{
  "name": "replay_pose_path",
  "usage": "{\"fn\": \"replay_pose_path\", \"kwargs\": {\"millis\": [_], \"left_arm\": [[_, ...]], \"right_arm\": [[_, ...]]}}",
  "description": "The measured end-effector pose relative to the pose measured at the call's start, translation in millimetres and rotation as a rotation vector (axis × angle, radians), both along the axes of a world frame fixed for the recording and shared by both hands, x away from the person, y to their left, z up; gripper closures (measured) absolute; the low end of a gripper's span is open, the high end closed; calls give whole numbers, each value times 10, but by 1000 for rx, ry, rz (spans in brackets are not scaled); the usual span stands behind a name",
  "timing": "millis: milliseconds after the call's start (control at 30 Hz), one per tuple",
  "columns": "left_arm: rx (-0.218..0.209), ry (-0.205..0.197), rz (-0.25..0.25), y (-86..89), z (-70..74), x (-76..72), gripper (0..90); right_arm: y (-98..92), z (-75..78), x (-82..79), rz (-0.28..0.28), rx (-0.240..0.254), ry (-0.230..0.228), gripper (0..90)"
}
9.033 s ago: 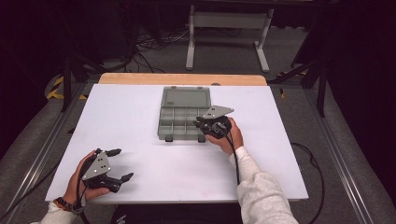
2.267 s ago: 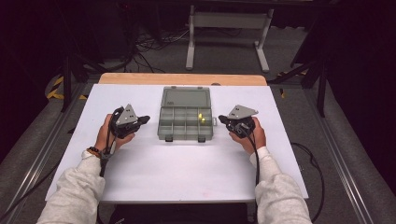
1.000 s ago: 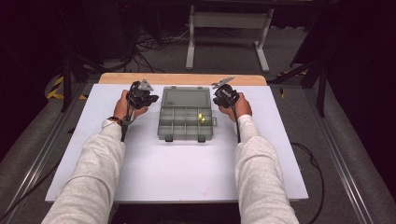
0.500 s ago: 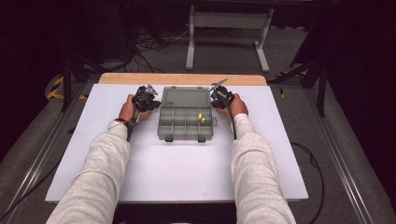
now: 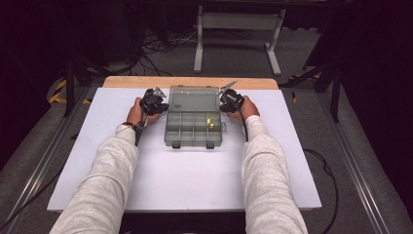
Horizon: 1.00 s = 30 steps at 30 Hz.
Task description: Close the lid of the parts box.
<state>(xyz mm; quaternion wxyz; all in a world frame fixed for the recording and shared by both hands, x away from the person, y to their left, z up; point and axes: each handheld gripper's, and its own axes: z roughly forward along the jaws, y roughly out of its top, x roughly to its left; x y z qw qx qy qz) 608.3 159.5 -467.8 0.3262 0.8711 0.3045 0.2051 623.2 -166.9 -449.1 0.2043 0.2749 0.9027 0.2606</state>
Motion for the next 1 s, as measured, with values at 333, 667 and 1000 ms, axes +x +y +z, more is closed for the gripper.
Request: {"fn": "replay_pose_path", "kwargs": {"millis": [333, 667, 1000], "left_arm": [[-37, -29, 32, -18, -28, 20, 899], [-75, -70, 58, -17, 36, 1, 899], [-107, -136, 61, -22, 176, -28, 899]], "right_arm": [[-14, -84, 5, -53, 114, -62, 900], [25, -47, -33, -44, 128, -102, 900], [-8, 44, -92, -48, 169, -177, 900]]}}
